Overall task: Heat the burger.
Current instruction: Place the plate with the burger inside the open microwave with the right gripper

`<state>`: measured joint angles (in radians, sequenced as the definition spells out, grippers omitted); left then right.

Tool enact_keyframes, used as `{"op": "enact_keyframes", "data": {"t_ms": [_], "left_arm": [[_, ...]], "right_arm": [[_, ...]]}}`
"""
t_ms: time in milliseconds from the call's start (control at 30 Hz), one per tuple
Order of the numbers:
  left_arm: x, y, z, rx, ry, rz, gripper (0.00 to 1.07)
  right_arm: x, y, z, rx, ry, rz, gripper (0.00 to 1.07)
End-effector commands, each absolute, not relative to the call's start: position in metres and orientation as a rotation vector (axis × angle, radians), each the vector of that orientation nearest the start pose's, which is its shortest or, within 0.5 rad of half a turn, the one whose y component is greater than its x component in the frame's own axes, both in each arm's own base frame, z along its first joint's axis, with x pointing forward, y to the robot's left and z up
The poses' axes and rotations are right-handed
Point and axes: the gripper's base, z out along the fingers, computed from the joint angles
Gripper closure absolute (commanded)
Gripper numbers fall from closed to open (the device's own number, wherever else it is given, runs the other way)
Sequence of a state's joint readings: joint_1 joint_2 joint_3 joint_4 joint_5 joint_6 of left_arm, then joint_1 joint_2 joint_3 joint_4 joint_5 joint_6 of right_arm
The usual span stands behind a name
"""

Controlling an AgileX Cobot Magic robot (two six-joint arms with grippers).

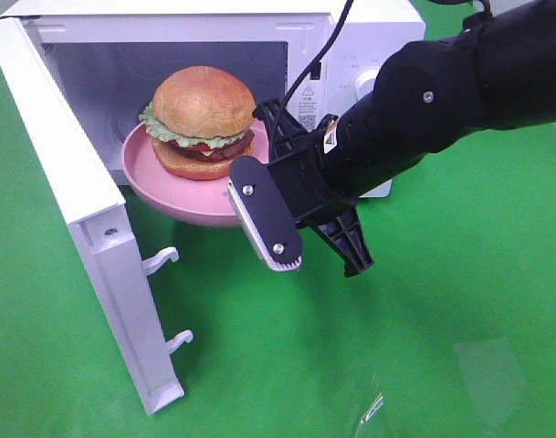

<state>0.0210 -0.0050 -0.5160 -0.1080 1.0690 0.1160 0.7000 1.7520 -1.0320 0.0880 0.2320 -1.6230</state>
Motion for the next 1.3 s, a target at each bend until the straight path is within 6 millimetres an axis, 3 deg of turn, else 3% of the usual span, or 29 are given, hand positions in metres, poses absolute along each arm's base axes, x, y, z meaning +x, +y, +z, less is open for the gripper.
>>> {"op": "enact_keyframes", "data": {"t_ms": [33,1300], "left_arm": [[-0.011,-0.009,0.281,0.098,2.008,-0.051,0.07],[-0.011,-0.009,0.281,0.098,2.008,-0.051,0.07]], "right_arm": [[0.285,0.241,0.205,-2.147,1.039,-0.387,1.07],[0.336,0.282,0.194,-2.087,1.219,-0.333,1.07]]}}
